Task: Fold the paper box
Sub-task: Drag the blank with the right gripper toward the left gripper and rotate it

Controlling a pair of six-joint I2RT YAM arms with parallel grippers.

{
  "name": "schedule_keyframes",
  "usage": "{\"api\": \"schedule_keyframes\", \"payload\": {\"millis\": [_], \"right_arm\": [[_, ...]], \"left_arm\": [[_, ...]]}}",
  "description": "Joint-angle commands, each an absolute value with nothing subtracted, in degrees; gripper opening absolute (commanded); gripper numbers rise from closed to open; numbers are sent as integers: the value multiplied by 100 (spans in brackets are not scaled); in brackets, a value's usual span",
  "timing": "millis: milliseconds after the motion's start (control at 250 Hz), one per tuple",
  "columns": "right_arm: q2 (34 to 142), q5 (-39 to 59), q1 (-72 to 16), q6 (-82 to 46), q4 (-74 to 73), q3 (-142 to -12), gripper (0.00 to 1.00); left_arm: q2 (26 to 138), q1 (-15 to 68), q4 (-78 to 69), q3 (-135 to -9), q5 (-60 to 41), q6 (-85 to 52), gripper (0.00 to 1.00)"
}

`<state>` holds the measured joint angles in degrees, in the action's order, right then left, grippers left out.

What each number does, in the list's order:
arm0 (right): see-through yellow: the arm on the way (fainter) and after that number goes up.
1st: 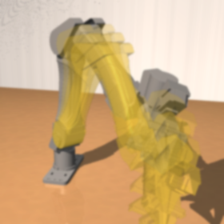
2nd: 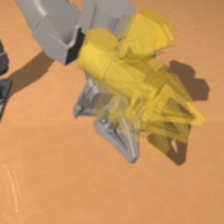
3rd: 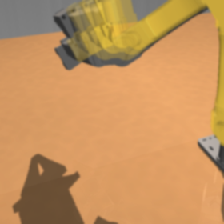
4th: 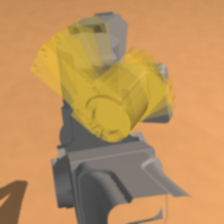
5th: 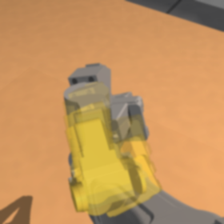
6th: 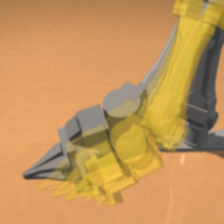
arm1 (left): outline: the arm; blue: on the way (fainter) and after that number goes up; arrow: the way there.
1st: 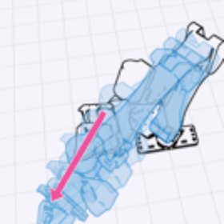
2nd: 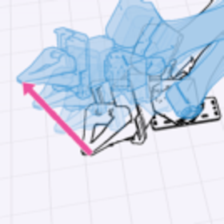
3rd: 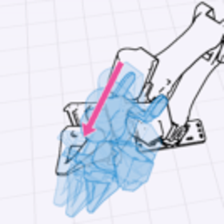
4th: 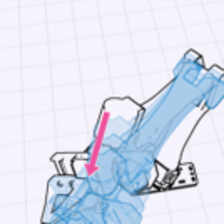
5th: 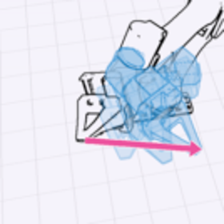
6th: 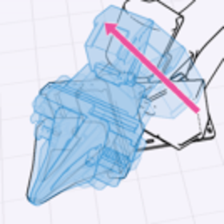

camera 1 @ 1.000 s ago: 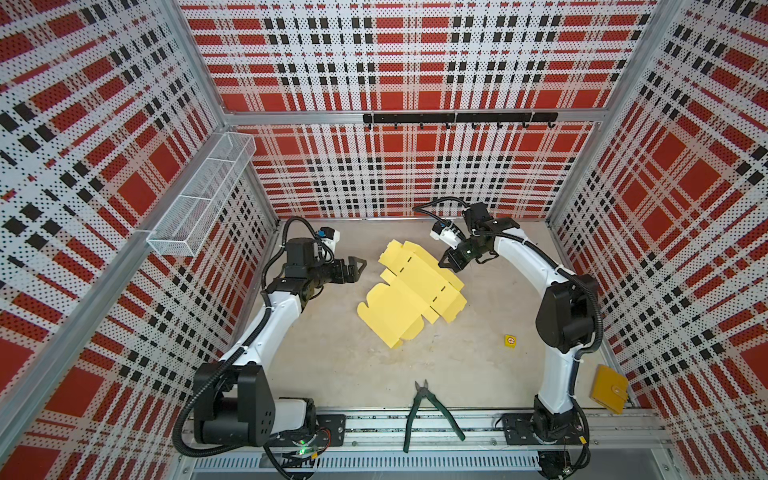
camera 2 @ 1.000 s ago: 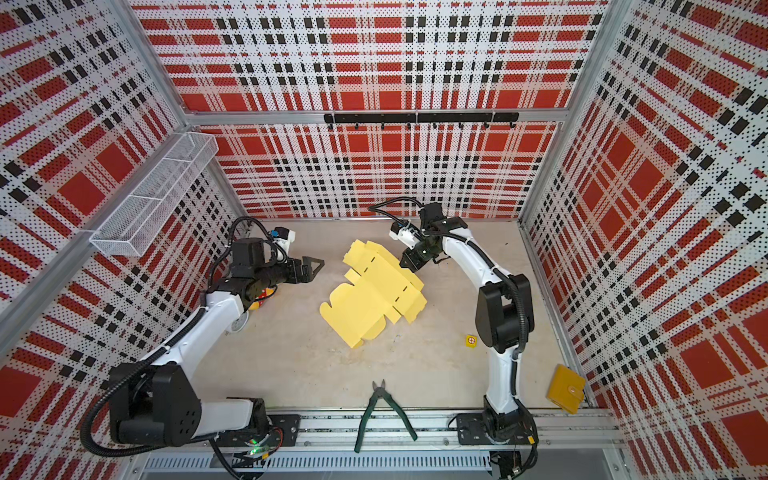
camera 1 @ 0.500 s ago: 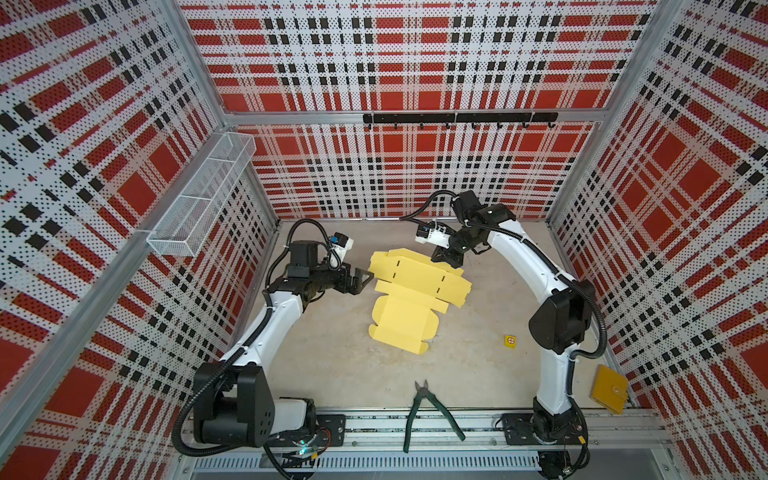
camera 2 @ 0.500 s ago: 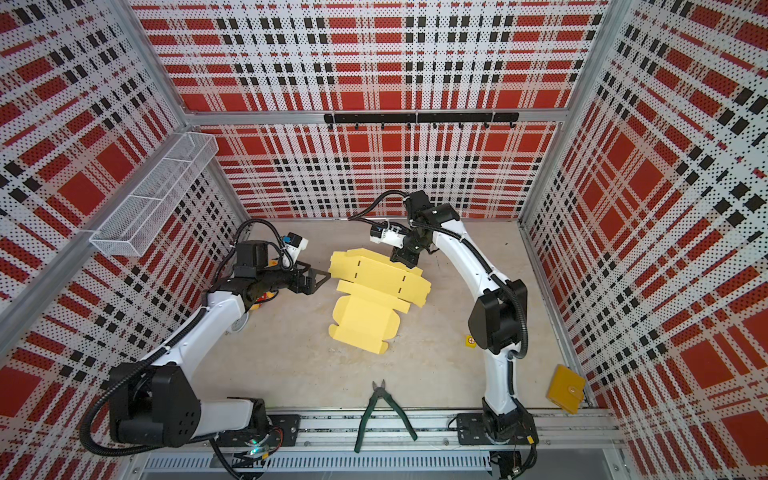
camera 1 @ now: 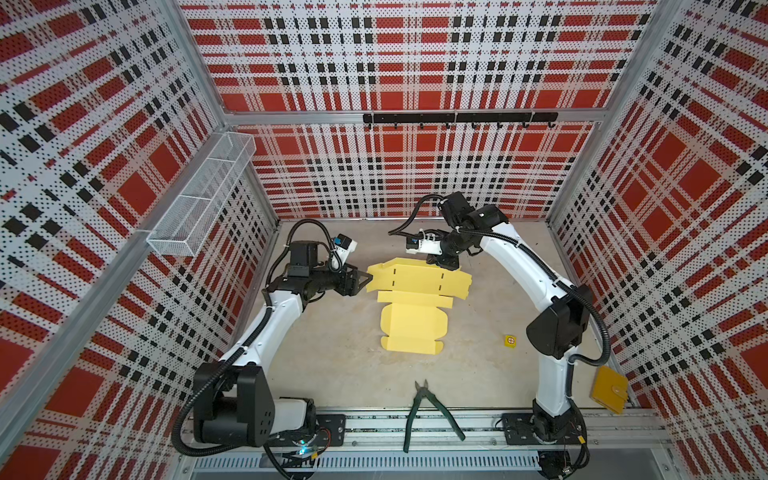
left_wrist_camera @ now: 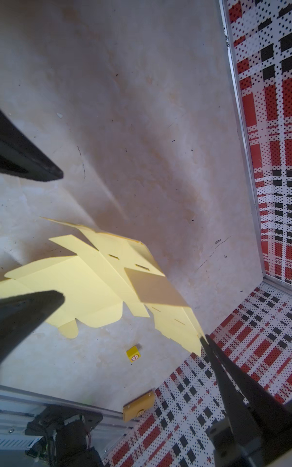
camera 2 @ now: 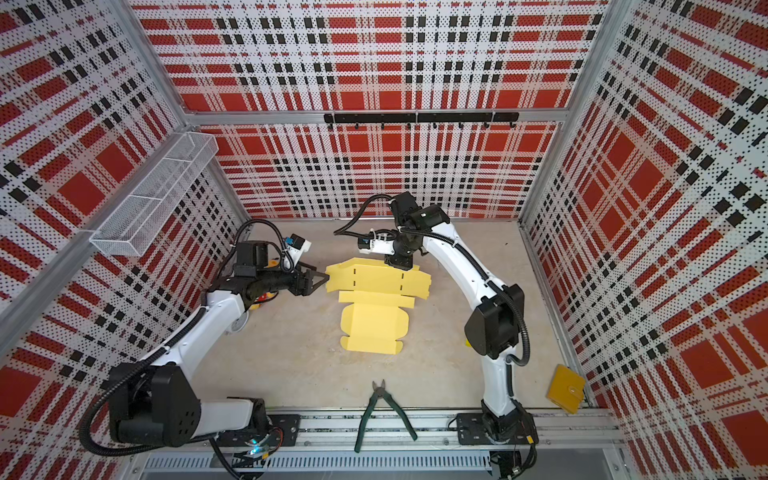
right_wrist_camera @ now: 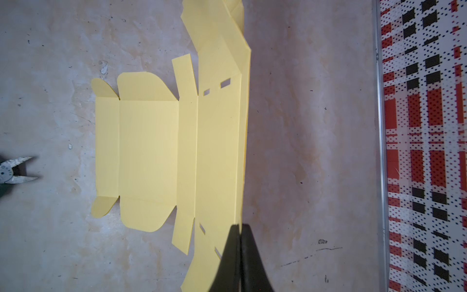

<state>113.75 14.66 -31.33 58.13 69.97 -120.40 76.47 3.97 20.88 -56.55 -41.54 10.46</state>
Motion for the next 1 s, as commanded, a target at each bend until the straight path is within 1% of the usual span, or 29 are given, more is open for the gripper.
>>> {"api": "schedule_keyframes", "payload": {"millis": [0,116,200,316,464,572,632,728,828,912,996], "right_arm": [[11100,1318,-3206,6063,6823,-12000,0],[11085,1332,-3250,6082,6821,-12015,0],[11101,1343,-3283,6108,6847,-12007,0],[11071,1393,-3322,6149,6865,-11978,0],[11066,1424,-3396,6179,6835,-11951,0],[11088,1433,-3426,6170,6808,-11964,0],[11095,1441,-3440,6178,6799,-11962,0],[11110,1441,-3463,6187,6779,-11994,0],[11132,1450,-3494,6192,6781,-12022,0],[11157,1441,-3514,6196,6785,-12040,0],[11154,1433,-3520,6188,6773,-12045,0]], "left_arm": [[7723,444,1890,-5513,-4125,984,67],[7750,496,1798,-5450,-3961,969,67],[7767,492,1670,-5434,-3805,837,71],[7819,500,1567,-5414,-3722,791,70],[7895,540,1427,-5351,-3912,643,61],[7912,564,1337,-5335,-4068,525,58],[7923,578,1309,-5327,-4069,498,53],[7950,614,1257,-5314,-4108,471,48],[8006,650,1221,-5360,-4201,414,47],[8033,652,1230,-5436,-4245,377,41],[8028,648,1228,-5454,-4256,357,30]]}}
